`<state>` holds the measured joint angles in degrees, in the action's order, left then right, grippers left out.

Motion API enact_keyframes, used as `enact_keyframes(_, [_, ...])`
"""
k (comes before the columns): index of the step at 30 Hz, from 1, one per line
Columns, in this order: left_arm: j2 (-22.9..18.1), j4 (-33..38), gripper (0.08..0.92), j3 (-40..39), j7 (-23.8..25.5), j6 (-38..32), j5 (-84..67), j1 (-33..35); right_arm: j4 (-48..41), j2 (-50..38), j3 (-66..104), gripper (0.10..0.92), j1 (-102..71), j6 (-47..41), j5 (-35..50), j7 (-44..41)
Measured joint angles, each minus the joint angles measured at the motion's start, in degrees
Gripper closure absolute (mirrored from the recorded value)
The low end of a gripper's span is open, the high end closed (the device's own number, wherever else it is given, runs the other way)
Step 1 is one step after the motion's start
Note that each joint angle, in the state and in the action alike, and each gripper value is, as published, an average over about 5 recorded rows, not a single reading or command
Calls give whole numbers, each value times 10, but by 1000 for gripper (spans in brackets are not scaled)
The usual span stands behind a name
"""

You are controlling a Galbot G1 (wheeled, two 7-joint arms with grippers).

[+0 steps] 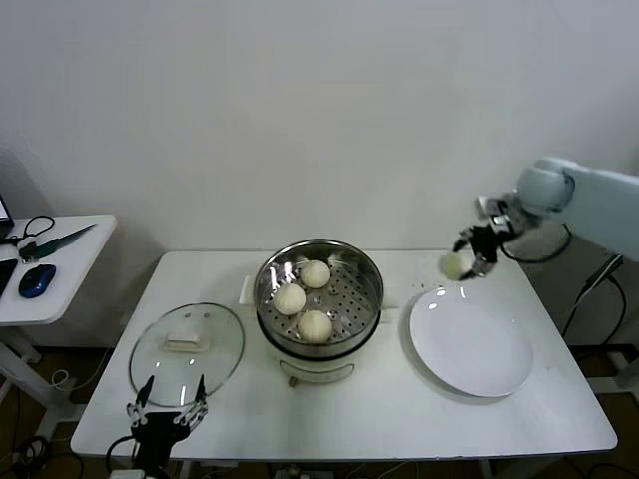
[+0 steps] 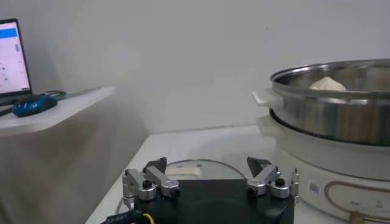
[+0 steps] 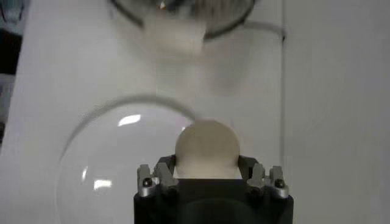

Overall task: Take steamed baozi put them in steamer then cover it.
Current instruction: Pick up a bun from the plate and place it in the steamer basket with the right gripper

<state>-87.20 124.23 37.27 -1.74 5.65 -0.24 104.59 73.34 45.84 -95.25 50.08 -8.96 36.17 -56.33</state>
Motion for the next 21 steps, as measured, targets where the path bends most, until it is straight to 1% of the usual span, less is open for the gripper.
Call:
enact_keyframes(4, [2, 1, 177, 0, 0, 0, -2, 0, 46, 41, -13, 347, 39, -26, 53, 21])
enact_keyframes(9, [3, 2, 177, 1, 0, 0, -5, 1, 75, 95, -15, 347, 46, -55, 92, 52])
enact_keyframes(15, [6, 3, 177, 6, -1, 0, -10, 2, 77, 157, -16, 347, 19, -81, 107, 86])
enact_keyframes(21, [7, 1, 177, 6, -1, -1, -12, 2, 59, 196, -17, 347, -22, -93, 100, 107])
